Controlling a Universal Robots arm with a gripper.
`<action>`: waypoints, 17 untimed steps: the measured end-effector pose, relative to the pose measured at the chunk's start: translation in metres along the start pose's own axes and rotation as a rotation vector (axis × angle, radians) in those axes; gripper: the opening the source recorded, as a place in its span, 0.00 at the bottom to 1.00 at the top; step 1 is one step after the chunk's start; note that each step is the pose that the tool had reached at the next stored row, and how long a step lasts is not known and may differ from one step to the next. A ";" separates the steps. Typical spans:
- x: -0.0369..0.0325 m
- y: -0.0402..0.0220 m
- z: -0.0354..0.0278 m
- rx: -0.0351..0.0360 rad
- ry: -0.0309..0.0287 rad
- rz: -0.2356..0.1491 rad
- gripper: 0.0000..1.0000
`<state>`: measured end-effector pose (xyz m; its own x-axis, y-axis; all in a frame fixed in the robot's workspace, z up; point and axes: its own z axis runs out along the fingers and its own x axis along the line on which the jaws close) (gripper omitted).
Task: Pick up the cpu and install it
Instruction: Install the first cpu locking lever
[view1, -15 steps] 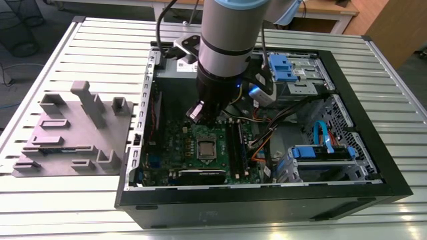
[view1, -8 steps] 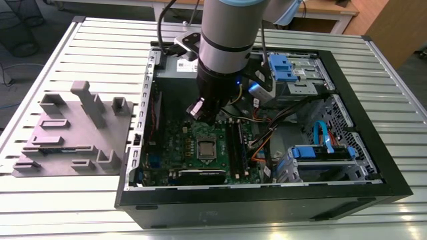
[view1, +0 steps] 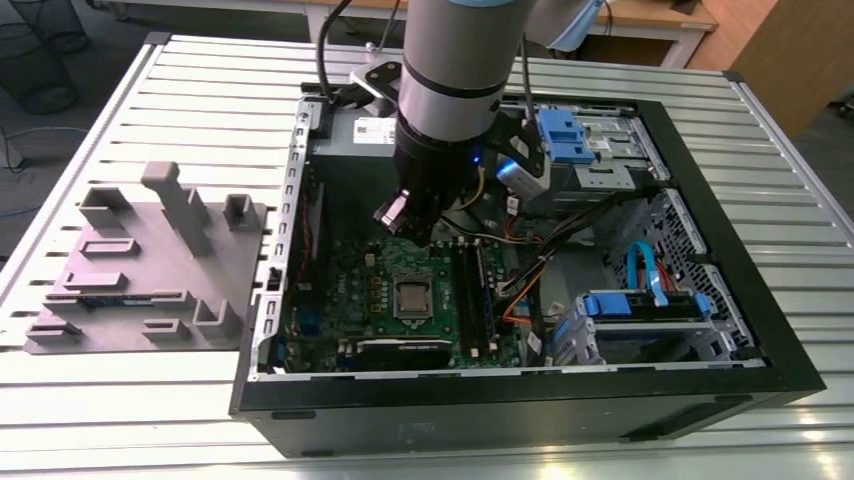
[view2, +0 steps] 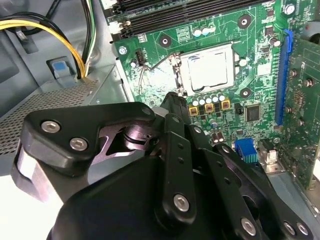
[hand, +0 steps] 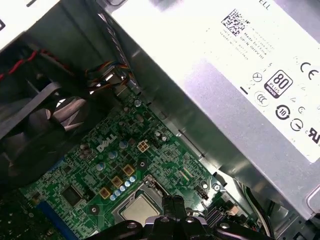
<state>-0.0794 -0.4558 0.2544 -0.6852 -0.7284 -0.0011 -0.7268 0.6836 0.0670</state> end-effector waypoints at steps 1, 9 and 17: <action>0.0000 0.0001 0.0000 0.0000 0.0000 0.000 0.11; -0.0005 0.0009 -0.0057 -0.0001 -0.0002 0.000 0.11; -0.0095 0.0021 -0.0057 -0.0001 0.0000 0.000 0.11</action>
<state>-0.0742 -0.4477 0.2602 -0.6851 -0.7285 -0.0011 -0.7269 0.6835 0.0670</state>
